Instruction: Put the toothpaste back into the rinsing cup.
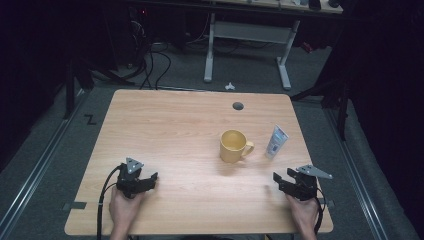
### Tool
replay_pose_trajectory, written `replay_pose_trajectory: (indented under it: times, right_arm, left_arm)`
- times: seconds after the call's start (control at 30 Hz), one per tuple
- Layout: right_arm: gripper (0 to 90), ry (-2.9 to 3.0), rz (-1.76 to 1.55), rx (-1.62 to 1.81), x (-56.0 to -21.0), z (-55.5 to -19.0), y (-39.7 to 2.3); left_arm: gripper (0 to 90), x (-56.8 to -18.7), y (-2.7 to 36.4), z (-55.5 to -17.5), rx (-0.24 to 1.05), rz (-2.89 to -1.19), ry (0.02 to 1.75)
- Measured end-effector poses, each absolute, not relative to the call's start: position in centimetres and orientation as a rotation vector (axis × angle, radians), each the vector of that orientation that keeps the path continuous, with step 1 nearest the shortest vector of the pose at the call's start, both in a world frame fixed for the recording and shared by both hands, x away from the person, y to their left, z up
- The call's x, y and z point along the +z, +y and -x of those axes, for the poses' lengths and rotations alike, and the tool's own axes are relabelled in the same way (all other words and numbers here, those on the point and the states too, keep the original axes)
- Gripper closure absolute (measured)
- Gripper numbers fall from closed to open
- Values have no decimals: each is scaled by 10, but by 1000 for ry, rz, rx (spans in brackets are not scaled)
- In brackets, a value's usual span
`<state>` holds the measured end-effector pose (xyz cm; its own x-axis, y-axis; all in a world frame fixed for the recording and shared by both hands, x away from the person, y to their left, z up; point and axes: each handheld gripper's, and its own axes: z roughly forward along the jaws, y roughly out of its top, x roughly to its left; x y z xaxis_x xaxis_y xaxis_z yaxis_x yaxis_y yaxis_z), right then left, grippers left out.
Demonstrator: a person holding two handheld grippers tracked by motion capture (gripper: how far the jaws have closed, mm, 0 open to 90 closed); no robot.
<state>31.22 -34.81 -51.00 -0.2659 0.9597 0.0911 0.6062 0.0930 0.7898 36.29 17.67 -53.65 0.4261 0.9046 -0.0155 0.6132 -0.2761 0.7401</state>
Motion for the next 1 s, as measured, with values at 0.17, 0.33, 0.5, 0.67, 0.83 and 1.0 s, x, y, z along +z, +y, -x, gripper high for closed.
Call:
replay_pose_trajectory:
  times: [0.17,0.33,0.5,0.67,0.83,1.0]
  right_arm:
    - [356,1919,-1524,1041,-505,-316,-346]
    - [364,1904,-1526,1035,-501,-324,-346]
    - [375,1897,-1525,1038,-499,-328,-346]
    - [377,1889,-1539,1018,-497,-335,-348]
    - [369,1873,-1544,1013,-493,-341,-350]
    - [372,1867,-1537,1025,-487,-349,-351]
  left_arm:
    - [247,-536,177,-363,547,-2000,1278]
    - [246,-536,177,-363,547,-2000,1278]
    - [247,-536,177,-363,547,-2000,1278]
    - [246,-536,177,-363,547,-1999,1279]
    - [246,-536,177,-363,547,-2000,1278]
    - [246,-536,177,-363,547,-2000,1279]
